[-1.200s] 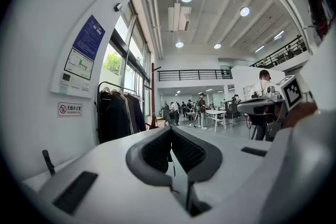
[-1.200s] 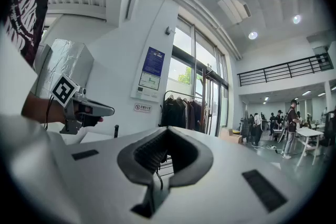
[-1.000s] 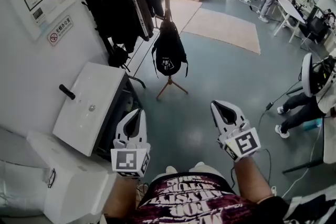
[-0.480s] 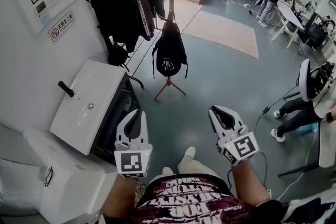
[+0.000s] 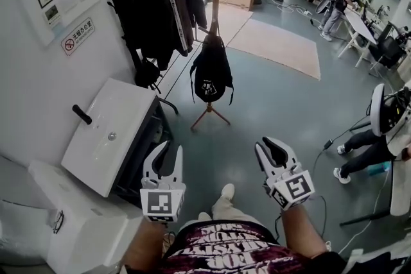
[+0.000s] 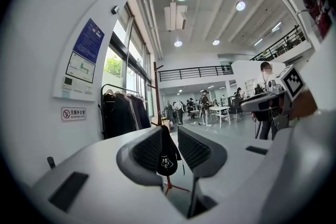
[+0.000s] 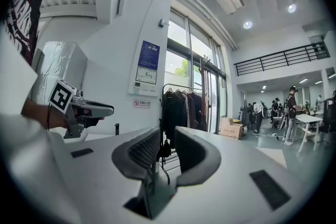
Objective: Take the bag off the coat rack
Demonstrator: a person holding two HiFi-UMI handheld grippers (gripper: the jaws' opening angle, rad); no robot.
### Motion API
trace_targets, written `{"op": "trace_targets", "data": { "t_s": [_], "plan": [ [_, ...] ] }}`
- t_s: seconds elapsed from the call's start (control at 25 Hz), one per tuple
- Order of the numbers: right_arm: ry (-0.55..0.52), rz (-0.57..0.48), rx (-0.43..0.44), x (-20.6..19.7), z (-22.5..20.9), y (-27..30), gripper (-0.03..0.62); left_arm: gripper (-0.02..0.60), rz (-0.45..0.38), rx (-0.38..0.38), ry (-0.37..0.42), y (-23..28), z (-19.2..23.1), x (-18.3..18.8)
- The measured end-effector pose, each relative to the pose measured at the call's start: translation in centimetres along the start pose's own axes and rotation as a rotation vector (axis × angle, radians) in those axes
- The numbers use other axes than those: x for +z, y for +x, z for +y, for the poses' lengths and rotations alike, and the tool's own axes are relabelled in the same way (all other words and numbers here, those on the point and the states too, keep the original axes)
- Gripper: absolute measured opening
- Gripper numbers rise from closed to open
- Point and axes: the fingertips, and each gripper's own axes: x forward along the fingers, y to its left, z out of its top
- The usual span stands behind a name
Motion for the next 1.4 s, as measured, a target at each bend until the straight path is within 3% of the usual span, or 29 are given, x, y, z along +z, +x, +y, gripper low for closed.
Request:
{"op": "trace_targets", "data": {
  "t_s": [0.36,0.84,1.04,1.28,1.4],
  "plan": [
    [0.045,0.012,-0.006,-1.0,-4.0,3.6,0.101,0.084,0.042,-0.009,0.021,5.9,0.6,-0.6],
    [0.03,0.017,0.027,-1.1,-9.0,9.4,0.11,0.084,0.047,-0.014,-0.015,13.2,2.1,-0.7],
    [0.028,0.018,0.049,-1.0,-10.6,11.6,0.112,0.084,0.052,-0.004,0.007,15.6,2.0,-0.3],
    [0.008,0.024,0.076,-0.9,-13.1,13.3,0.118,0.084,0.051,0.02,-0.022,18.7,2.2,0.0],
    [0.008,0.015,0.071,-0.9,-15.2,13.6,0.12,0.084,0.032,0.041,0.01,20.2,1.6,0.6]
  ]
}}
